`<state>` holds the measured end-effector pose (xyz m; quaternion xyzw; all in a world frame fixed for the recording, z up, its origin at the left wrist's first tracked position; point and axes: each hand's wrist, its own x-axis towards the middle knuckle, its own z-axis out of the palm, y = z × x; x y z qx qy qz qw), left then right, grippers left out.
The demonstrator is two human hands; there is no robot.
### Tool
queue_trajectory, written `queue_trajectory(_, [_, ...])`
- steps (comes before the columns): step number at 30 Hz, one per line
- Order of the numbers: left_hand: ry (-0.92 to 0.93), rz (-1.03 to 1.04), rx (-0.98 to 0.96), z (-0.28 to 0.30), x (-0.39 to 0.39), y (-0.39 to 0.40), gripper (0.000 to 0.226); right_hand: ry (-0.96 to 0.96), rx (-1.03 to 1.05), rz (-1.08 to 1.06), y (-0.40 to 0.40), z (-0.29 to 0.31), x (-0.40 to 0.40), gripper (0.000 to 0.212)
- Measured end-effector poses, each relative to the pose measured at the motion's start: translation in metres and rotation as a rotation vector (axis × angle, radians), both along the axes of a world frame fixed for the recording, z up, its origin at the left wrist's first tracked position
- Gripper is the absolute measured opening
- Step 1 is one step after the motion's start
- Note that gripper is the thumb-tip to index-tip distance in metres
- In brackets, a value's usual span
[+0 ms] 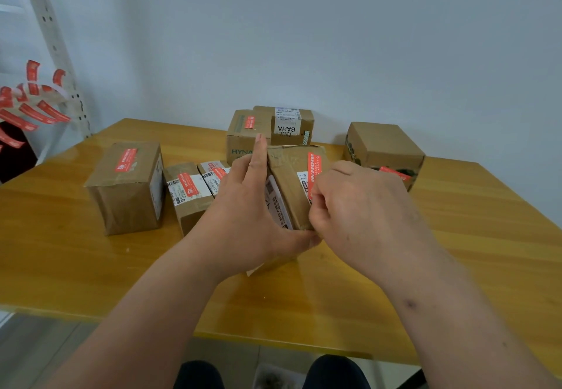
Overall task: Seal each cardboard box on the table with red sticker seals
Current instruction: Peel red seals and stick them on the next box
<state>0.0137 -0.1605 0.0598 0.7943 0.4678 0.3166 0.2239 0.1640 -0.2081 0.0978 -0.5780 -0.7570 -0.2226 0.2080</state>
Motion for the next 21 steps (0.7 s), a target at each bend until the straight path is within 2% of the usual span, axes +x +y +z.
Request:
queue_trajectory(4, [-0.001,0.007,-0.002,-0.0008,-0.0001,-0.0008,0.147,0.070,-0.117,-0.068,-0.0033,0.0045,0.0033,0.016])
queue_trajectory(7, [-0.012,0.010,-0.009,-0.0006,0.0005,-0.0011,0.147,0.066,-0.069,-0.056,-0.0066,0.0035,0.0037,0.019])
queue_trajectory(11, [-0.012,0.019,-0.008,0.0002,0.0006,-0.0017,0.147,-0.075,-0.002,-0.048,-0.0001,-0.0025,0.0022,0.016])
queue_trajectory(12, [-0.007,0.020,-0.007,0.0005,0.0009,-0.0022,0.146,-0.087,0.013,-0.029,0.0010,-0.0027,0.0020,0.021])
queue_trajectory(14, [0.009,0.023,-0.004,0.0013,0.0018,-0.0031,0.146,-0.096,0.021,-0.008,0.0022,-0.0022,0.0021,0.028])
queue_trajectory(21, [0.008,0.021,0.005,0.0008,0.0021,-0.0043,0.145,-0.091,0.067,0.040,0.0003,-0.0026,0.0015,0.026])
